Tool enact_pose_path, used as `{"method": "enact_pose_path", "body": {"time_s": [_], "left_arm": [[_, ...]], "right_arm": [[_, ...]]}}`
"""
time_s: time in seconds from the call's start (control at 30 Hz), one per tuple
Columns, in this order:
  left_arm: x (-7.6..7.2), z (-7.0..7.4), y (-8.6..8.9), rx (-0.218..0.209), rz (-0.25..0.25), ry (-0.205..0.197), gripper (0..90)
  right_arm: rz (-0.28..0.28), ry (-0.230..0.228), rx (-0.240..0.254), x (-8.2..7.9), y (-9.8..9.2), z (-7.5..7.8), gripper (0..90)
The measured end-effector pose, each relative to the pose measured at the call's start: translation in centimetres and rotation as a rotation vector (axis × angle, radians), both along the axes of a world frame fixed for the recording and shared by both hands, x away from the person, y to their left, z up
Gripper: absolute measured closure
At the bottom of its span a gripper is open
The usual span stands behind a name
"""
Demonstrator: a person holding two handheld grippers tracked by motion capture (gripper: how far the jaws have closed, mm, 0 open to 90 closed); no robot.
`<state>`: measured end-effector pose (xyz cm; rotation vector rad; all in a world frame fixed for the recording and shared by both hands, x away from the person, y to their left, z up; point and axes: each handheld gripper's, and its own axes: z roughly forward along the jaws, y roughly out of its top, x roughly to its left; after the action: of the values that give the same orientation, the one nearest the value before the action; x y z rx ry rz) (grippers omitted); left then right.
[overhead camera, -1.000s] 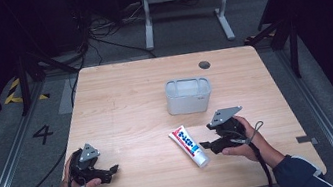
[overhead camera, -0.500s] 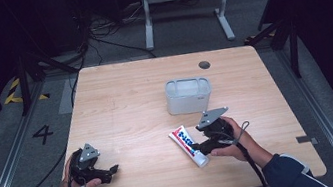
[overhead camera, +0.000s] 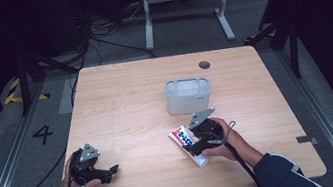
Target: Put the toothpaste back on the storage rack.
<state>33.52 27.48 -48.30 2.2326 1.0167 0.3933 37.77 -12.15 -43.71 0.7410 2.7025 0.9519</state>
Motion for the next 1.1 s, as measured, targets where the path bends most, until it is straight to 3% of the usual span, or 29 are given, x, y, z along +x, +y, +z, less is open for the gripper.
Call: {"method": "enact_pose_path", "body": {"time_s": [0.33,0.9,1.1], "left_arm": [[0.0,0.0,0.0,-0.001,0.001,0.001,1.6],[0.0,0.0,0.0,-0.001,0.001,0.001,1.6],[0.0,0.0,0.0,-0.001,0.001,0.0,1.6]], "right_arm": [[0.001,0.065,-0.043,1.4,1.2,-1.0,29.4],[-0.078,0.184,-0.152,3.1,3.1,-1.8,23.1],[-0.084,0.164,-0.211,3.0,3.8,-1.7,25.2]]}}
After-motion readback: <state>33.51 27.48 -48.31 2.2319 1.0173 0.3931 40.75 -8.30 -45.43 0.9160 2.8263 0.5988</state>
